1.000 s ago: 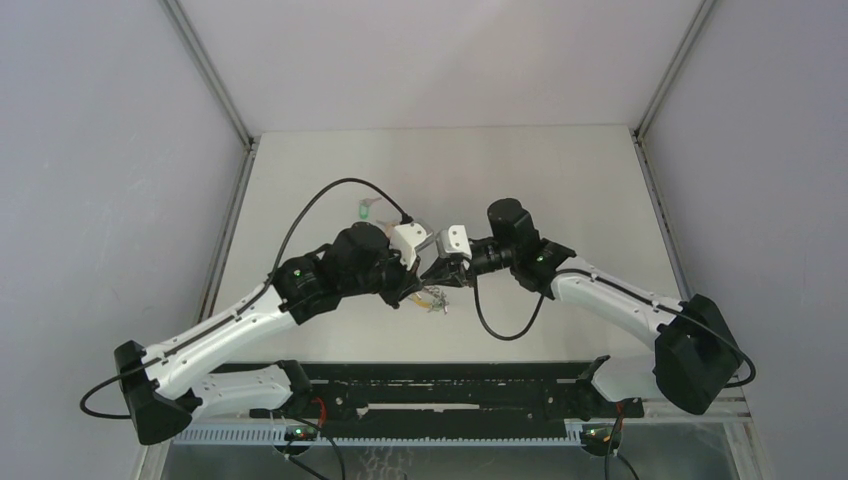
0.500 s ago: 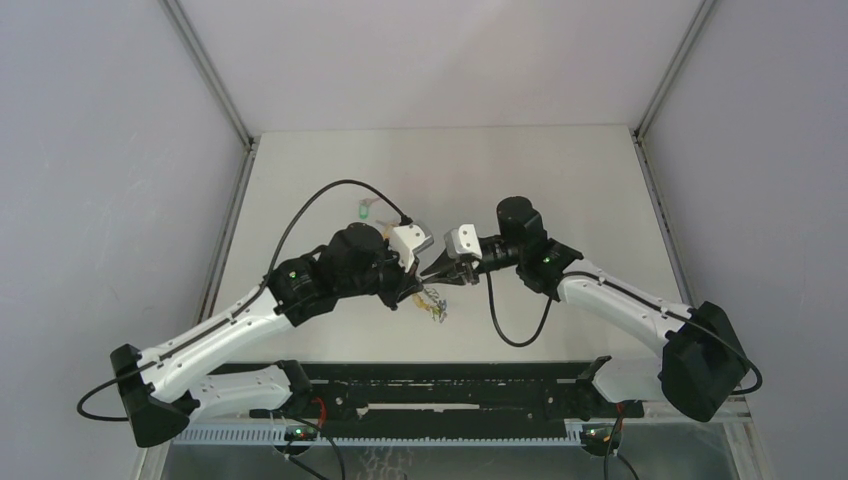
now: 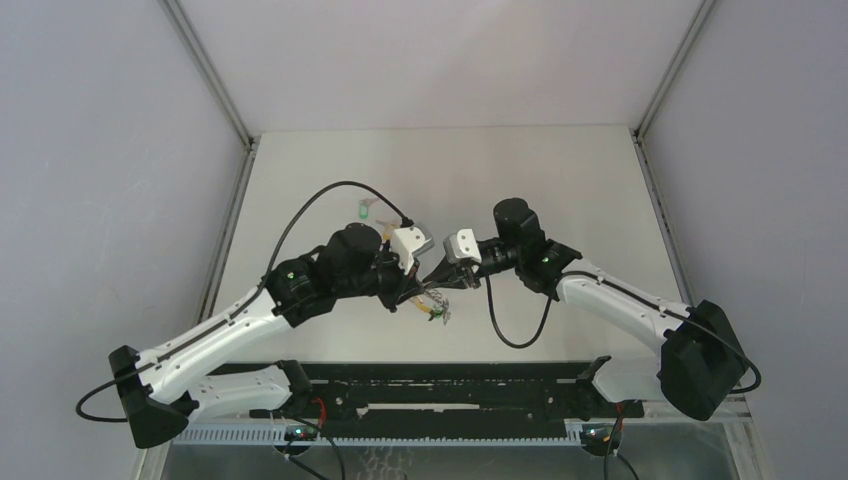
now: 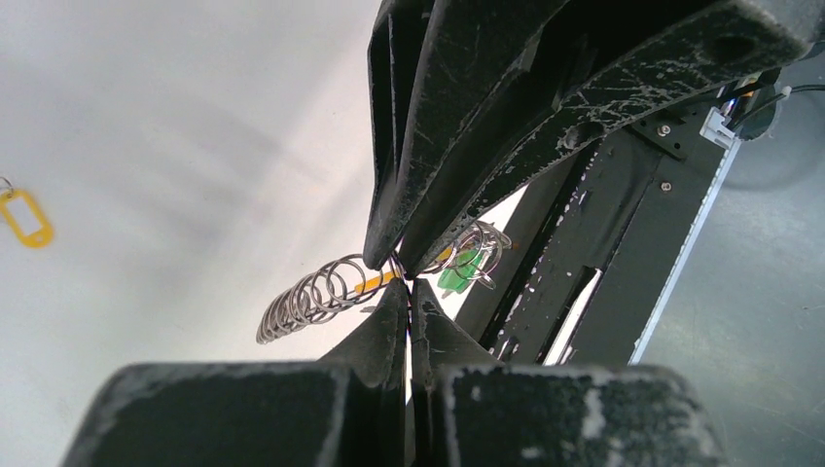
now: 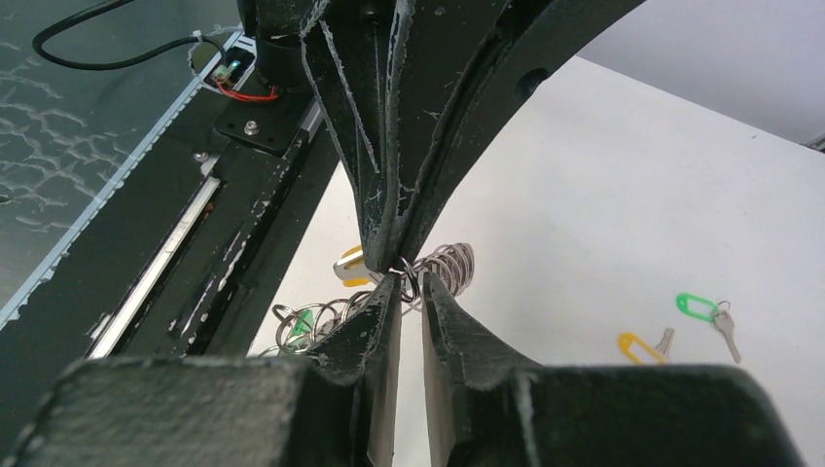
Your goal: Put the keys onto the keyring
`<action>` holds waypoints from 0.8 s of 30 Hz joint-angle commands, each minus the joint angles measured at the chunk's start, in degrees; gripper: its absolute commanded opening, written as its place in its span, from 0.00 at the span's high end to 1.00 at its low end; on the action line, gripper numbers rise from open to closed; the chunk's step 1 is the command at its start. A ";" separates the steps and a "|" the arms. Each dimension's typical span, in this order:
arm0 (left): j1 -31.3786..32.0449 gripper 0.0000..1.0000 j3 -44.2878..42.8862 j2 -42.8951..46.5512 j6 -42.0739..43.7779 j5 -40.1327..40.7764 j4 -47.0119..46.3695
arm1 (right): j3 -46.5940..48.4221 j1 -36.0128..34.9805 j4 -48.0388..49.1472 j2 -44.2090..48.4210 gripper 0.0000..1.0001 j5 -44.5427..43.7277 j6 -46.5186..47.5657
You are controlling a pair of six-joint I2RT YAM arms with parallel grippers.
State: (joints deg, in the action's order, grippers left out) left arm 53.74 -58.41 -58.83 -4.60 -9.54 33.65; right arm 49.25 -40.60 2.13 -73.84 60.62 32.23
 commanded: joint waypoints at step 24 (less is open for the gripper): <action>0.49 0.58 9.56 14.95 -4.02 10.70 -16.34 | -2.58 4.17 14.07 6.61 1.00 0.85 -10.80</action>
State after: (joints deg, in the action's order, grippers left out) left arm 53.89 -54.43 -50.92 -5.37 -3.44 27.33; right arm 47.55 -37.80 7.09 -70.46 60.73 26.65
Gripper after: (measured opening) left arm 0.388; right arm 0.006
